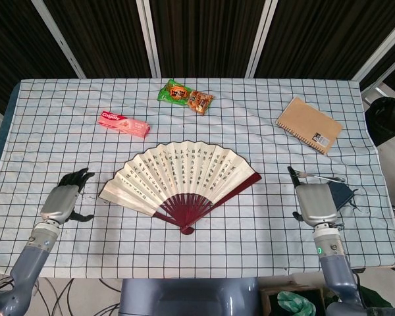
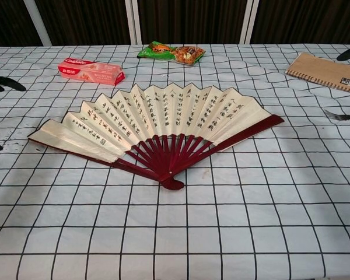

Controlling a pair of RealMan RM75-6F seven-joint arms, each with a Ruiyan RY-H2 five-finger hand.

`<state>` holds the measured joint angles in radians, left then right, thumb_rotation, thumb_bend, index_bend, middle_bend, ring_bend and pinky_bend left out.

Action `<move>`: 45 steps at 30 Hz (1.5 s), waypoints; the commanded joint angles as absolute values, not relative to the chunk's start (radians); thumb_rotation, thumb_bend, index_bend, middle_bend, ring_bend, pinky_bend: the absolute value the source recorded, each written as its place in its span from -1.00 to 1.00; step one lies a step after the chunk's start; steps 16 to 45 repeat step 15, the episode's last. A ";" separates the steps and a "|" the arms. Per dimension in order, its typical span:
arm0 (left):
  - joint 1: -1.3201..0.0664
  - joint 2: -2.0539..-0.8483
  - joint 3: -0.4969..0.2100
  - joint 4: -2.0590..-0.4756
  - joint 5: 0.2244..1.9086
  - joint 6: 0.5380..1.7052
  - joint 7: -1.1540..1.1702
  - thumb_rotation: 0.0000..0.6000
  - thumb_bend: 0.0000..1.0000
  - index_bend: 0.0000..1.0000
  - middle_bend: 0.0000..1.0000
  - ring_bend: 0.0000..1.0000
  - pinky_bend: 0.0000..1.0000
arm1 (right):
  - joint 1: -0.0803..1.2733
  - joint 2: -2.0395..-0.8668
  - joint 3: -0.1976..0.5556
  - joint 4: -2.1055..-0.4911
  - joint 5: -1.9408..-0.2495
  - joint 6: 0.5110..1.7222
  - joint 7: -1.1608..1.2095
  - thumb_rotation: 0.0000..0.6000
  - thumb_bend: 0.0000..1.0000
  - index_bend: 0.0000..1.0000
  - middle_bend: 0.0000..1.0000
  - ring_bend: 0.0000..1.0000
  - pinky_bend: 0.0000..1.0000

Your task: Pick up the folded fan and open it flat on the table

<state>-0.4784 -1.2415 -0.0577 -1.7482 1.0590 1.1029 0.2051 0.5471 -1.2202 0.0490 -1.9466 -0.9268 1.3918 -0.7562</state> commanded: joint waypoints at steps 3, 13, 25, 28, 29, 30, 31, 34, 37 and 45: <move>-0.370 -1.184 -0.019 -1.737 1.255 1.296 0.123 1.00 -1.00 -0.92 -1.00 -1.00 -1.00 | 0.472 -1.172 0.000 -1.942 -1.081 1.455 -0.655 1.00 -0.86 -1.00 -0.78 -0.60 -0.39; -0.174 -1.153 0.058 -1.576 1.469 1.610 0.077 1.00 -1.00 -1.00 -1.00 -1.00 -1.00 | 0.277 -1.099 -0.088 -1.828 -1.368 1.658 -0.398 1.00 -0.86 -1.00 -1.00 -0.98 -0.58; -0.151 -1.156 0.062 -1.562 1.467 1.627 0.070 1.00 -1.00 -1.00 -1.00 -1.00 -1.00 | 0.249 -1.110 -0.086 -1.790 -1.395 1.691 -0.351 1.00 -0.86 -1.00 -1.00 -0.98 -0.58; -0.151 -1.156 0.062 -1.562 1.467 1.627 0.070 1.00 -1.00 -1.00 -1.00 -1.00 -1.00 | 0.249 -1.110 -0.086 -1.790 -1.395 1.691 -0.351 1.00 -0.86 -1.00 -1.00 -0.98 -0.58; -0.151 -1.156 0.062 -1.562 1.467 1.627 0.070 1.00 -1.00 -1.00 -1.00 -1.00 -1.00 | 0.249 -1.110 -0.086 -1.790 -1.395 1.691 -0.351 1.00 -0.86 -1.00 -1.00 -0.98 -0.58; -0.151 -1.156 0.062 -1.562 1.467 1.627 0.070 1.00 -1.00 -1.00 -1.00 -1.00 -1.00 | 0.249 -1.110 -0.086 -1.790 -1.395 1.691 -0.351 1.00 -0.86 -1.00 -1.00 -0.98 -0.58; -0.151 -1.156 0.062 -1.562 1.467 1.627 0.070 1.00 -1.00 -1.00 -1.00 -1.00 -1.00 | 0.249 -1.110 -0.086 -1.790 -1.395 1.691 -0.351 1.00 -0.86 -1.00 -1.00 -0.98 -0.58; -0.151 -1.156 0.062 -1.562 1.467 1.627 0.070 1.00 -1.00 -1.00 -1.00 -1.00 -1.00 | 0.249 -1.110 -0.086 -1.790 -1.395 1.691 -0.351 1.00 -0.86 -1.00 -1.00 -0.98 -0.58; -0.151 -1.156 0.062 -1.562 1.467 1.627 0.070 1.00 -1.00 -1.00 -1.00 -1.00 -1.00 | 0.249 -1.110 -0.086 -1.790 -1.395 1.691 -0.351 1.00 -0.86 -1.00 -1.00 -0.98 -0.58; -0.151 -1.156 0.062 -1.562 1.467 1.627 0.070 1.00 -1.00 -1.00 -1.00 -1.00 -1.00 | 0.249 -1.110 -0.086 -1.790 -1.395 1.691 -0.351 1.00 -0.86 -1.00 -1.00 -0.98 -0.58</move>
